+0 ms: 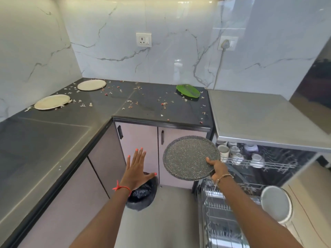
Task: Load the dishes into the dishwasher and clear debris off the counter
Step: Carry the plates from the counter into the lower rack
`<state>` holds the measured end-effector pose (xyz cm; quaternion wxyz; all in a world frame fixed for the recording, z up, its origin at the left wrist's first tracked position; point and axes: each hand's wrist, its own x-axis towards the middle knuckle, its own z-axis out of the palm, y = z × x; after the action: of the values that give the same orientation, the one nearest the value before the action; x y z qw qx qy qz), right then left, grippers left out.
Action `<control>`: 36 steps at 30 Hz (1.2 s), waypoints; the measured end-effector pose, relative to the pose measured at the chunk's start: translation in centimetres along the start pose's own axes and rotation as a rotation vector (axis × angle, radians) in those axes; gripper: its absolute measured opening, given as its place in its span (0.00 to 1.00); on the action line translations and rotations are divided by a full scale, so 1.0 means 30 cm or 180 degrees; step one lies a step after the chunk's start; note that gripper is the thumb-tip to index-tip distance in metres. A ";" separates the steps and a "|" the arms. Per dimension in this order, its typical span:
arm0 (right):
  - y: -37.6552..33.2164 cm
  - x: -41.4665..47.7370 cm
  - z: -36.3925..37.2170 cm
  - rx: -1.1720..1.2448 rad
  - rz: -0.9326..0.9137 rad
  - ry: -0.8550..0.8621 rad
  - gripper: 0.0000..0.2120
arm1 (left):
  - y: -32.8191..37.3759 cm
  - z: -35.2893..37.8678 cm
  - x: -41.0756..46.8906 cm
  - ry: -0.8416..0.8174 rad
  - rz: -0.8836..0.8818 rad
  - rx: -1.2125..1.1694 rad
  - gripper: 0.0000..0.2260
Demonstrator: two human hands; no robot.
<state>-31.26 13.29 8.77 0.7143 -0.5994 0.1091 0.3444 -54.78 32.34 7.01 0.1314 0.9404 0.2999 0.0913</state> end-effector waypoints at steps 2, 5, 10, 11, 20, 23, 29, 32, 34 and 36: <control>0.023 -0.034 -0.072 0.0003 0.0025 0.0088 0.17 | 0.052 0.006 -0.052 -0.0091 0.0009 0.0065 0.48; 0.040 -0.096 -0.158 0.0041 0.0019 0.0128 0.16 | 0.116 0.026 -0.118 -0.0104 0.0040 0.0119 0.50; 0.048 -0.175 -0.313 0.0074 0.0096 0.0095 0.04 | 0.223 0.070 -0.203 -0.0114 0.0077 -0.0067 0.50; 0.048 -0.183 -0.353 0.0087 0.0103 0.0078 0.04 | 0.254 0.082 -0.219 -0.0119 0.0087 -0.0048 0.51; 0.028 -0.212 -0.801 -0.0017 0.0283 0.0108 0.03 | 0.650 0.241 -0.368 -0.0225 0.0029 -0.0199 0.41; -0.005 -0.231 -0.977 -0.0049 0.0273 0.0116 0.10 | 0.799 0.327 -0.423 -0.0266 0.0016 -0.0221 0.44; -0.032 -0.286 -1.288 -0.0155 0.0301 0.0235 0.18 | 1.050 0.458 -0.551 -0.0378 0.0066 -0.0131 0.50; -0.036 -0.296 -1.406 -0.0120 0.0317 0.0305 0.18 | 1.134 0.500 -0.601 -0.0528 0.0073 -0.0063 0.51; -0.033 -0.294 -1.479 -0.0065 0.0357 0.0391 0.19 | 1.176 0.524 -0.624 -0.0569 0.0058 -0.0047 0.51; -0.030 -0.293 -1.535 -0.0020 0.0389 0.0489 0.19 | 1.207 0.541 -0.634 -0.0591 0.0064 -0.0104 0.50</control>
<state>-25.36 -32.83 2.59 0.6796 -0.6185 0.1988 0.3407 -46.42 -10.42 0.77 0.1731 0.9455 0.2755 0.0099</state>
